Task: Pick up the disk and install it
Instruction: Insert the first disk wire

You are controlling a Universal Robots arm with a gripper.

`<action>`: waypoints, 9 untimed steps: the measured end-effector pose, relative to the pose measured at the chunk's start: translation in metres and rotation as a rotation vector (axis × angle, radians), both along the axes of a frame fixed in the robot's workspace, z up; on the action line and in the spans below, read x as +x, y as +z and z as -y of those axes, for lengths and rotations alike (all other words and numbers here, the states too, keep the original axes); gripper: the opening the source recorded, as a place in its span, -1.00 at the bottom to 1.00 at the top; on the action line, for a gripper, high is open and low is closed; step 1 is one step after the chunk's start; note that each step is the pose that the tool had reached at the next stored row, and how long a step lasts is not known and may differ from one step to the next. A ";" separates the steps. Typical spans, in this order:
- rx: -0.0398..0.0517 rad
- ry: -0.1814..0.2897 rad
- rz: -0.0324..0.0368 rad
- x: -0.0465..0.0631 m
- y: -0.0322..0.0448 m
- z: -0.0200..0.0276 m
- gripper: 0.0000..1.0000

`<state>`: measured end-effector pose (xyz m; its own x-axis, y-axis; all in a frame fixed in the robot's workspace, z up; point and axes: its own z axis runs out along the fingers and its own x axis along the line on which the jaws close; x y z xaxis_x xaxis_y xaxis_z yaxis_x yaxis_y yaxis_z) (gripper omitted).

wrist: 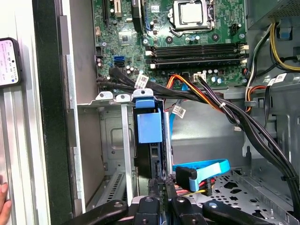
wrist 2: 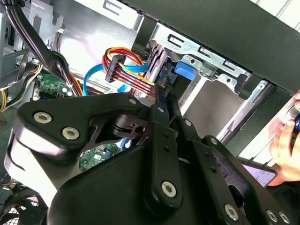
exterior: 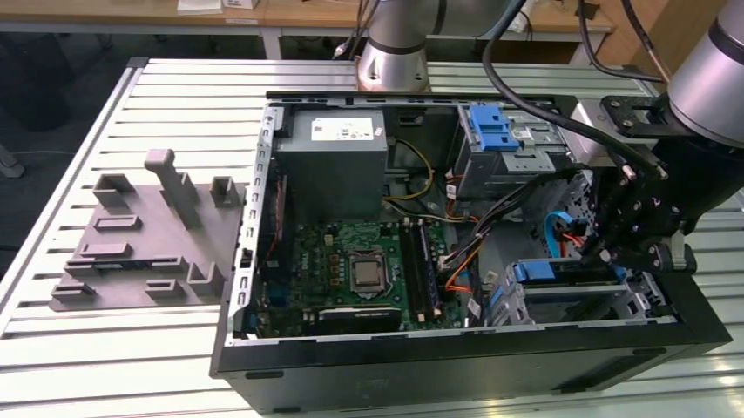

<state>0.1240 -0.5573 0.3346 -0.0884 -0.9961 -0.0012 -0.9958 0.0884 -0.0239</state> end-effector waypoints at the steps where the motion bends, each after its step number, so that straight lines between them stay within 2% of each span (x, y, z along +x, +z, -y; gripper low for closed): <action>1: -0.0001 0.000 -0.0001 0.000 -0.0001 0.0001 -0.67; 9: -0.0004 0.000 -0.0029 0.000 -0.0022 0.0001 -0.67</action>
<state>0.1240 -0.5573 0.3324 -0.0884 -0.9961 -0.0005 -0.9959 0.0884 -0.0211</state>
